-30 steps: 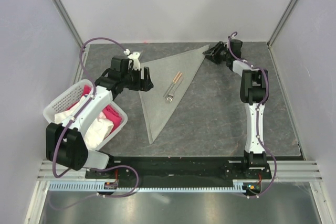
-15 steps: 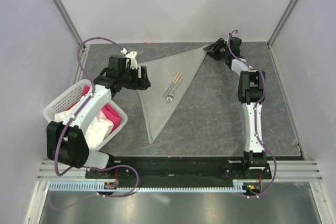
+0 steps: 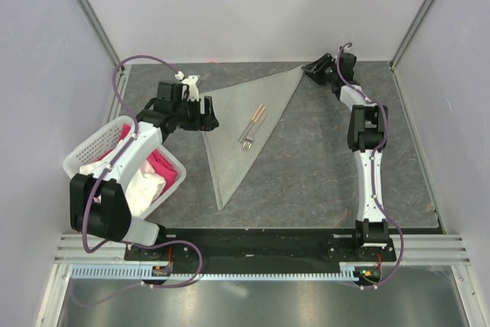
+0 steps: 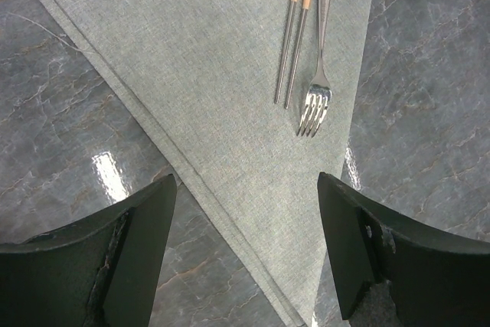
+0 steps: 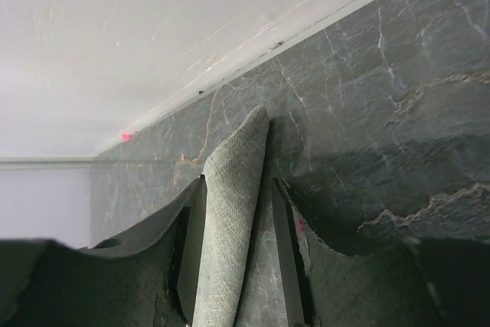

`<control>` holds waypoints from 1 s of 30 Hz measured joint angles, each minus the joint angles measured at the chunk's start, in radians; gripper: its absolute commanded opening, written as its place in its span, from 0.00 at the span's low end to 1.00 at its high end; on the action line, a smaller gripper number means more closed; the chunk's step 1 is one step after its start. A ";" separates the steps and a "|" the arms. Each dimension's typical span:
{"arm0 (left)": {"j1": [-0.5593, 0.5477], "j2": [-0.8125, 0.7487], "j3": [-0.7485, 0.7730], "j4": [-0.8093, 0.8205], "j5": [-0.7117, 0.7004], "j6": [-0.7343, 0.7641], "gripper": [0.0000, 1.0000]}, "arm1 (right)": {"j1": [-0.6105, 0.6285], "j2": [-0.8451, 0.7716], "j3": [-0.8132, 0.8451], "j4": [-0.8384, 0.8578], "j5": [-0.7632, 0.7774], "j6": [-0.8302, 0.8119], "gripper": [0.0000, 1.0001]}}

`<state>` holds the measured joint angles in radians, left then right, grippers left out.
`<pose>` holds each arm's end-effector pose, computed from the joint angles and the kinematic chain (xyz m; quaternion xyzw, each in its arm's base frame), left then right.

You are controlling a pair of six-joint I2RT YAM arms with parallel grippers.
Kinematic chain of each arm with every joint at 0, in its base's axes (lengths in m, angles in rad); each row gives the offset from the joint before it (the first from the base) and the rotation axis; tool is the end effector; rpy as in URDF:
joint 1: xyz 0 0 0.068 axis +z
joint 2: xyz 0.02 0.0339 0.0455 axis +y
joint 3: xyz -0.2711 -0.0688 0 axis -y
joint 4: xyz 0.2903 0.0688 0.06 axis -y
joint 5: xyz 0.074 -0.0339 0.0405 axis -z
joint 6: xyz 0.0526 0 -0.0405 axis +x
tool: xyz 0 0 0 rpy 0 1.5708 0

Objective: Fold the napkin, place the utensils inside, and roll it up
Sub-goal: Fold the napkin

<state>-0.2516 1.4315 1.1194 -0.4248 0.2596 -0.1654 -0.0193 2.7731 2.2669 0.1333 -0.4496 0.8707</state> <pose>0.3545 -0.1051 0.2660 0.0914 0.9035 -0.1989 0.3684 0.6692 0.0099 0.0787 0.2331 0.7808 0.3946 0.4245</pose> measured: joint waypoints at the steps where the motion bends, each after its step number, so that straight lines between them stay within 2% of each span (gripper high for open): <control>1: 0.002 0.002 0.000 0.000 0.005 0.000 0.82 | -0.001 0.004 0.006 0.000 0.000 0.000 0.48; 13: 0.026 0.021 0.000 0.002 0.032 0.000 0.82 | -0.003 0.037 0.053 0.006 -0.001 0.007 0.45; 18: 0.033 0.030 0.000 0.003 0.039 0.000 0.82 | 0.000 0.055 0.076 0.009 -0.002 0.014 0.40; 27: 0.043 0.032 0.000 0.007 0.045 -0.001 0.82 | 0.002 0.091 0.117 0.029 -0.008 0.032 0.40; 30: 0.045 0.032 0.000 0.007 0.056 -0.001 0.82 | 0.002 0.098 0.125 0.035 -0.013 0.035 0.36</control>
<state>-0.2062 1.4635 1.1194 -0.4175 0.3153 -0.1661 -0.0170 2.8708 2.3917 0.1680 -0.4622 0.9062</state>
